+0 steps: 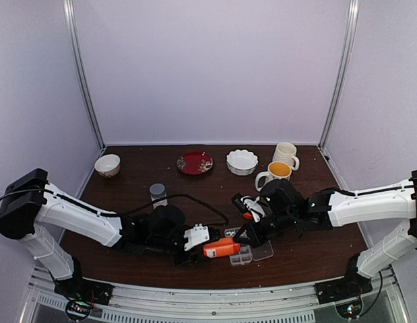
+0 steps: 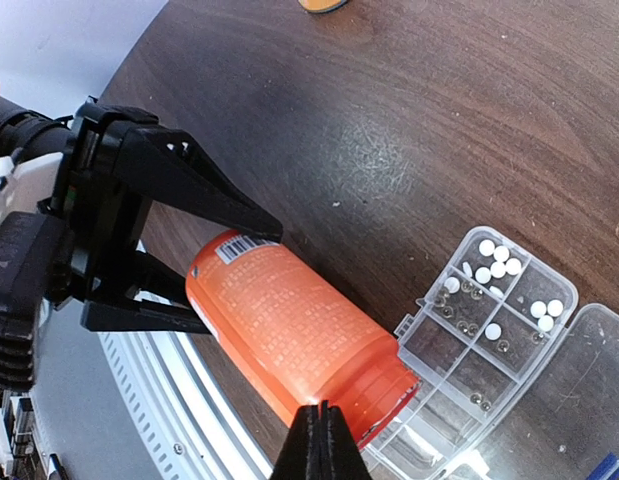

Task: Sort the pills into containers
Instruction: Pour the pill into the compartment of the pill container.

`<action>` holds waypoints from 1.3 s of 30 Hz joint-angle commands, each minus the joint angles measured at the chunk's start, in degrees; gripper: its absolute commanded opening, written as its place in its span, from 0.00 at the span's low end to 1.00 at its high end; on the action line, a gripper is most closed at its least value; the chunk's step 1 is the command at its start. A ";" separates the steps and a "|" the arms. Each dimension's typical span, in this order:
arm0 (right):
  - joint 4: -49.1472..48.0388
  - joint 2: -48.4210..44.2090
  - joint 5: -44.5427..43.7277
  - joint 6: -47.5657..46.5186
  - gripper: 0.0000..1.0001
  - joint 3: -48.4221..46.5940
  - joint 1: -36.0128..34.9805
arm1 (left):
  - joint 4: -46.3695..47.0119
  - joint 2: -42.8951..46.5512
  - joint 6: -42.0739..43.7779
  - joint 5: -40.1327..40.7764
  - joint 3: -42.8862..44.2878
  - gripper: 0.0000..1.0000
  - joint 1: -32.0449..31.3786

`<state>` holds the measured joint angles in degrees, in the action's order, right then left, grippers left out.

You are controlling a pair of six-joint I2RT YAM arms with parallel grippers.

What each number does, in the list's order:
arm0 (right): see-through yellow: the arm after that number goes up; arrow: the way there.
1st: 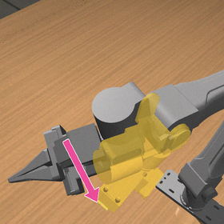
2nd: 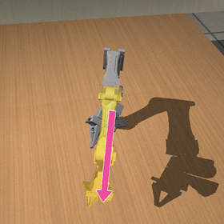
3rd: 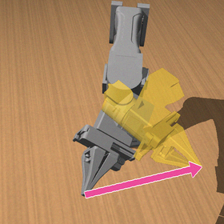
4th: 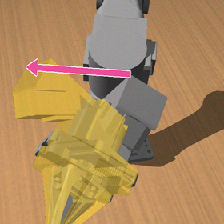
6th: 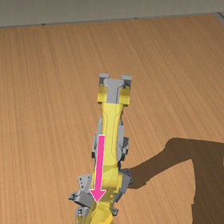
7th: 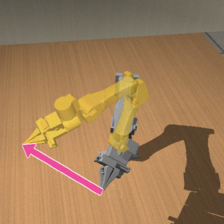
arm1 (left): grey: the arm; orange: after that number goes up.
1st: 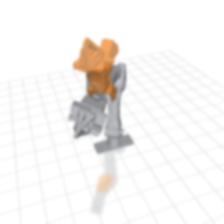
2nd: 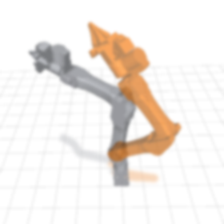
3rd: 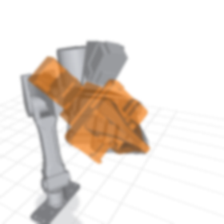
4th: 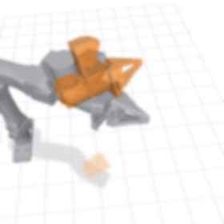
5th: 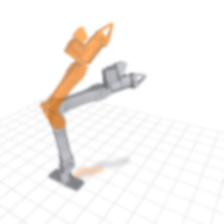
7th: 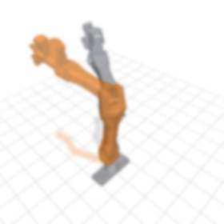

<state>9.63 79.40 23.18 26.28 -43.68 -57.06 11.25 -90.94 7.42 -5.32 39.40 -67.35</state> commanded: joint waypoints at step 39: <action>1.94 -3.75 -2.19 0.21 0.00 -0.78 -0.76 | -4.38 1.93 1.10 -0.56 4.09 0.00 -0.41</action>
<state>13.47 78.56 21.76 25.96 -45.54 -57.52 5.96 -90.61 7.88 -5.32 41.28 -67.51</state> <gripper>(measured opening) 0.008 0.539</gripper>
